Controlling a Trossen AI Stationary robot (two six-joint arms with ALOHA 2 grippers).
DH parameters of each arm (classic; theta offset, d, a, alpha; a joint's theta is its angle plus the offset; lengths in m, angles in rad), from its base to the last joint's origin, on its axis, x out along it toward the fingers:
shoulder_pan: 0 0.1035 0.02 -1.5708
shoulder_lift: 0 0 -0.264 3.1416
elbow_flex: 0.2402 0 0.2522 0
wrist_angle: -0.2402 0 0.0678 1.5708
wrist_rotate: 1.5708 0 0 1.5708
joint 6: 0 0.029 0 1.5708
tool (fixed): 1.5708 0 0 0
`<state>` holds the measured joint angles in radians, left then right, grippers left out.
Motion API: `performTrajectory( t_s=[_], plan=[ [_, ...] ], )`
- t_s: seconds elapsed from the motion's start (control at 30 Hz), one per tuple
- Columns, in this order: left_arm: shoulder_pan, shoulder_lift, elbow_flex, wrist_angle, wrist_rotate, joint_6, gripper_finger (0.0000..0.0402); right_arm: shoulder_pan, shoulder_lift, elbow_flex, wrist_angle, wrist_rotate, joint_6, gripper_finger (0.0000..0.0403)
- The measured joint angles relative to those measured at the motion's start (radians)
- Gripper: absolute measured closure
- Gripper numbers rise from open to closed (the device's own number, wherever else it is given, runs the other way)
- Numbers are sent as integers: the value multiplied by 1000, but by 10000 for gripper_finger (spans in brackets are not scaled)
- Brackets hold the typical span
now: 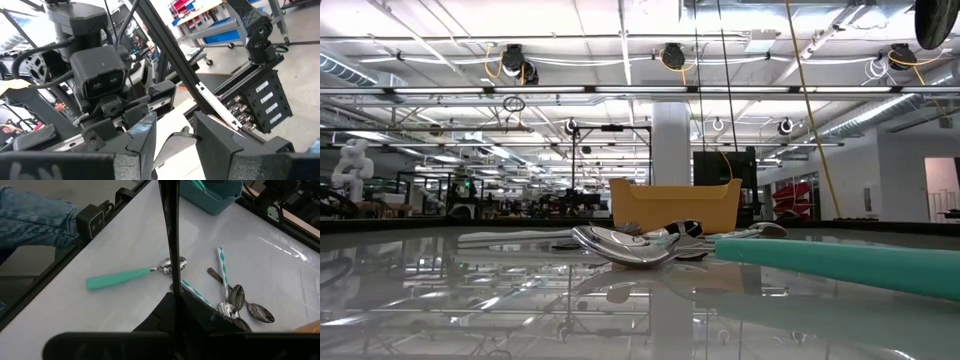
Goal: Sort silverware by color (type)
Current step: Put the black spoon into the white bin
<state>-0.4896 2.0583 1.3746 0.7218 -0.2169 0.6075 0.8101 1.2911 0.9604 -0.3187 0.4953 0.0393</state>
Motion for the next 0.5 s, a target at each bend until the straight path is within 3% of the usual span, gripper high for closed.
performTrajectory(
  t_s=[0.17,0.37,0.5],
  plan=[
    [1,0,0,-25,-2,10,264,1,0,0,4,-4,-3,394],
    [1,0,0,-24,-27,39,215,1,0,0,6,-9,-3,394],
    [0,0,0,-48,-39,73,207,1,0,0,8,-29,-3,394]
  ],
)
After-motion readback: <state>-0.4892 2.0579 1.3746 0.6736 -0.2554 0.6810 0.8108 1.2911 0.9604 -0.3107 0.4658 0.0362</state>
